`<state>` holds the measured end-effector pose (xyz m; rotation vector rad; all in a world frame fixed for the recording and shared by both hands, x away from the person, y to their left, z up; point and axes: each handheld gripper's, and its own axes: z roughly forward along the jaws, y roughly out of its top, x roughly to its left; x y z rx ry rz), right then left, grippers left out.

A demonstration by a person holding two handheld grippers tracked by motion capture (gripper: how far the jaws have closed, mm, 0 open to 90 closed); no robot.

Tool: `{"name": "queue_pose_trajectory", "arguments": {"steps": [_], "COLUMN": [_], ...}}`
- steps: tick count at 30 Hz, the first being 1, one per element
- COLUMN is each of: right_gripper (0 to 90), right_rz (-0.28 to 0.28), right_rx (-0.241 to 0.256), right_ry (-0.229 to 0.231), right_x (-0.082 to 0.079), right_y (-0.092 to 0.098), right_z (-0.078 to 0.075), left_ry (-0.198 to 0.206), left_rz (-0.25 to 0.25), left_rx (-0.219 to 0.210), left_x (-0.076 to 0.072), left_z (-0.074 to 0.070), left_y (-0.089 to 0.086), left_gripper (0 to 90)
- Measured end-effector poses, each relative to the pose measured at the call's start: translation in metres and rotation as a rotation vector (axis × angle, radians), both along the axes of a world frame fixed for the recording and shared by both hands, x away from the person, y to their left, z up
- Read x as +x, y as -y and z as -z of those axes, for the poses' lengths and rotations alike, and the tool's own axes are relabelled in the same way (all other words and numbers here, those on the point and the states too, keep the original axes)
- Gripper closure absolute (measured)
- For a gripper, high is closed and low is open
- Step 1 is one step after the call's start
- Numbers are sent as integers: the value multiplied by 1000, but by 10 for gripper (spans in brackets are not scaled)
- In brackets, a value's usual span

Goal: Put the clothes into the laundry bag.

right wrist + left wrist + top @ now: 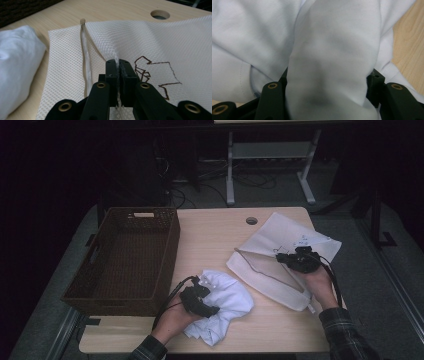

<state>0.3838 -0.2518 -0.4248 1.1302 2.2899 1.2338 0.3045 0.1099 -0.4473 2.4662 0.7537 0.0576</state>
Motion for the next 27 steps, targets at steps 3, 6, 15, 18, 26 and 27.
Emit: {"name": "queue_pose_trajectory", "arguments": {"steps": [3,6,15,18,26,27], "right_gripper": [855,855,855,855,856,857], "right_rz": [-6,-3,-6,-8,-32,-37], "right_rx": [-1,4,13,15,5,1], "right_ry": [6,10,6,3,-2,-2], "right_x": [-2,-5,-9,-9,-10,-10], "right_y": [-4,-8,-10,-11,-21,-22], "right_z": [-7,-13,-17,-16,-16,-16], "left_ry": [-2,-1,-16,-6,12,16], "left_rz": [-2,-2,28,46,79,78], "left_rx": [-2,-3,-57,-65,-79,-82], "left_x": [0,0,3,1,-3,-3], "left_z": [0,0,-5,-9,-23,-24], "left_y": [0,-1,-9,-10,-12,-12], "left_gripper": [434,446,621,644,655,655]}}
